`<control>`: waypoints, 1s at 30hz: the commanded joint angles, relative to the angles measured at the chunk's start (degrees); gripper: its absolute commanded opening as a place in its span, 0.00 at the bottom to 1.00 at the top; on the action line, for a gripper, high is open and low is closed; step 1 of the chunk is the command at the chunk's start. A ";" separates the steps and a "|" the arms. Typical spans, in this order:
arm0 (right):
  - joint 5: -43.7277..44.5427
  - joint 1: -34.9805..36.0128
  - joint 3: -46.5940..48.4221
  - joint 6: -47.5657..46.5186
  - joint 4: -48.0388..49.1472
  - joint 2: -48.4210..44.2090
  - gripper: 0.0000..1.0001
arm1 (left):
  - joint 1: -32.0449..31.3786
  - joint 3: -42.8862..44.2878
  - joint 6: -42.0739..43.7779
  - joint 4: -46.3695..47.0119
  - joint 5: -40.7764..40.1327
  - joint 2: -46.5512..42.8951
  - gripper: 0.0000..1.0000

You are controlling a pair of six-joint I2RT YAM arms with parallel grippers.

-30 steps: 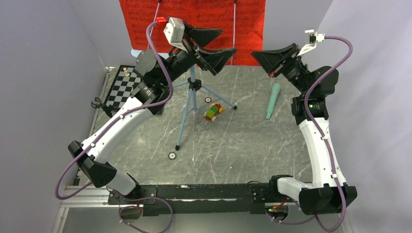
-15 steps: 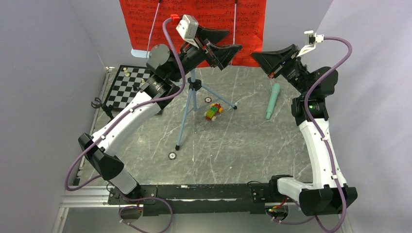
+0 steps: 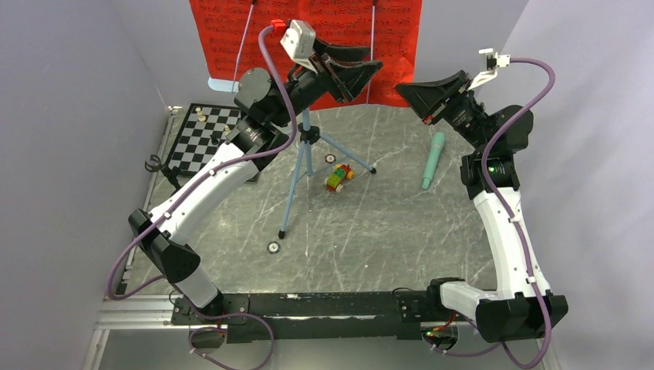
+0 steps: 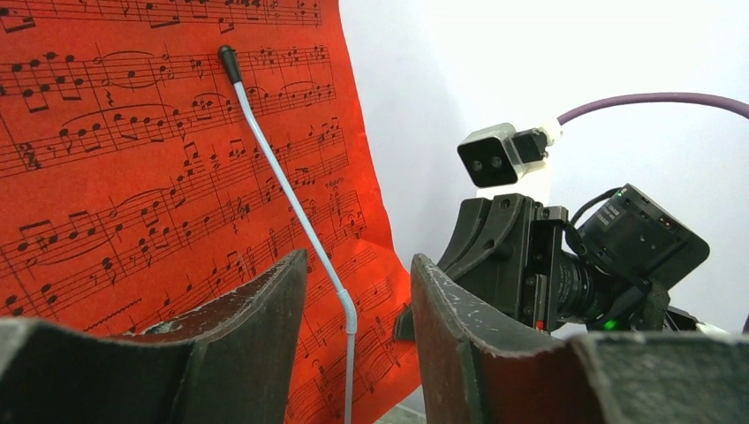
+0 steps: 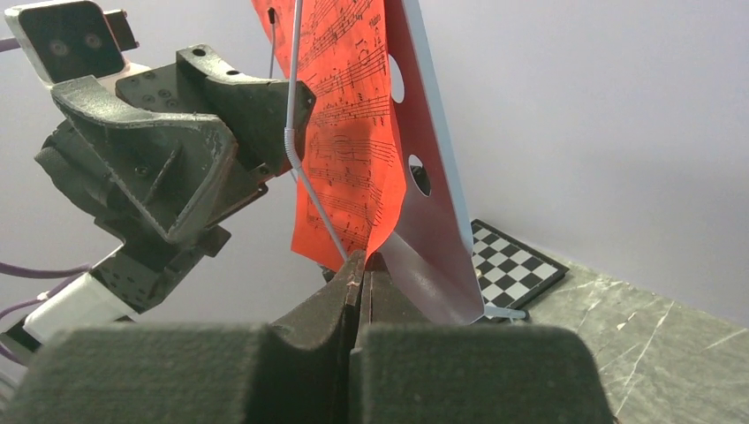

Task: Pack up the instrument practice props

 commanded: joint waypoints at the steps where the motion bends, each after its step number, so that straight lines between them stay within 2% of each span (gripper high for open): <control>1: 0.79 0.57 0.36 -0.10 0.18 -0.61 0.00 | -0.26 3.06 -0.61 1.69 -0.57 1.12 0.52; 6: 0.96 1.02 0.64 -0.69 -0.63 -0.45 0.00 | -0.24 4.03 -0.29 1.17 -1.29 2.27 0.49; 20: 1.14 1.24 1.04 -1.05 -1.63 -0.36 0.00 | -0.26 3.78 -1.32 3.95 1.74 2.46 0.22; 27: 1.36 1.37 1.08 -1.65 -2.53 -0.88 0.00 | -0.28 3.09 -1.30 4.28 2.04 2.11 0.01; 30: 1.85 1.38 1.50 -2.41 -3.77 -1.27 0.00 | -0.25 2.26 -1.72 4.95 2.25 1.19 0.00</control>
